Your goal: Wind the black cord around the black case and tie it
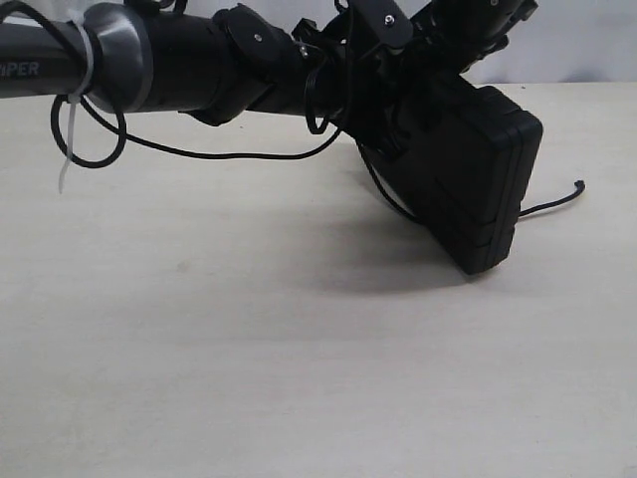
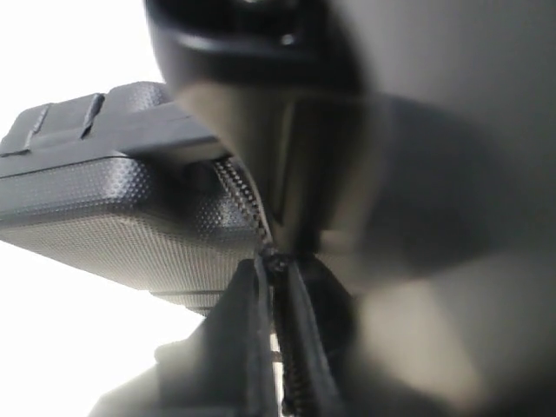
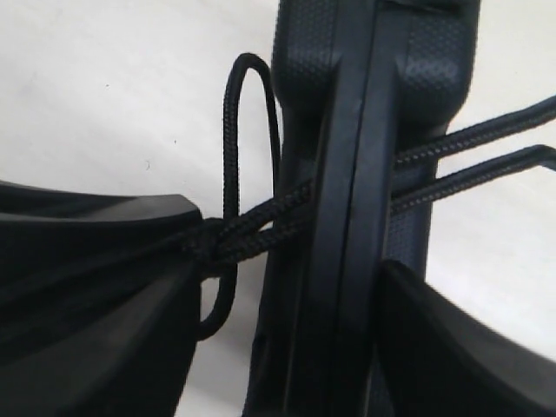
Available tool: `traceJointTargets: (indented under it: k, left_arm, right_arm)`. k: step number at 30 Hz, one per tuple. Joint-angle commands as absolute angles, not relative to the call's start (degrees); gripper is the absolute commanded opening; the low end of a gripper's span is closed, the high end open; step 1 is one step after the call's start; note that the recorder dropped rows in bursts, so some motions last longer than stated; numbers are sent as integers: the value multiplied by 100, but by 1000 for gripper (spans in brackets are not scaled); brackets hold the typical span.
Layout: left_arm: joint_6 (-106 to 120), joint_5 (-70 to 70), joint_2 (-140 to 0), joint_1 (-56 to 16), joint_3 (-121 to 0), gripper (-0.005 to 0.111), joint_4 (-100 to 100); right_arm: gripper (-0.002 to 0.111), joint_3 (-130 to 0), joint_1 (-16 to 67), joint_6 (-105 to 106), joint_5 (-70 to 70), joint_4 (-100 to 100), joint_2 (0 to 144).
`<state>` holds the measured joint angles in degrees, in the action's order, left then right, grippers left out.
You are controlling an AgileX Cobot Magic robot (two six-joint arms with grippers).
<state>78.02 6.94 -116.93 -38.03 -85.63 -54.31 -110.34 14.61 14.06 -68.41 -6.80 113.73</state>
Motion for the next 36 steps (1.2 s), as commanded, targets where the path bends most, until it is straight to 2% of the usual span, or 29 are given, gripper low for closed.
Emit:
traceJointTargets:
  k: [1,28,36]
  left_arm:
    - [7794,657,-11845,-3803,-8542,0,-5422]
    - [7794,693,-11845,-3803,-8542,0,-5324]
    - [7794,693,-11845,-3803,-8542,0,-5324]
  right_arm:
    - [56,-11060,1530,1409,-6981,-1128,11142]
    - [56,-11060,1530,1539,-6894,-914,11093]
    - [52,-11060,1530,1419,-6791,-702,11029]
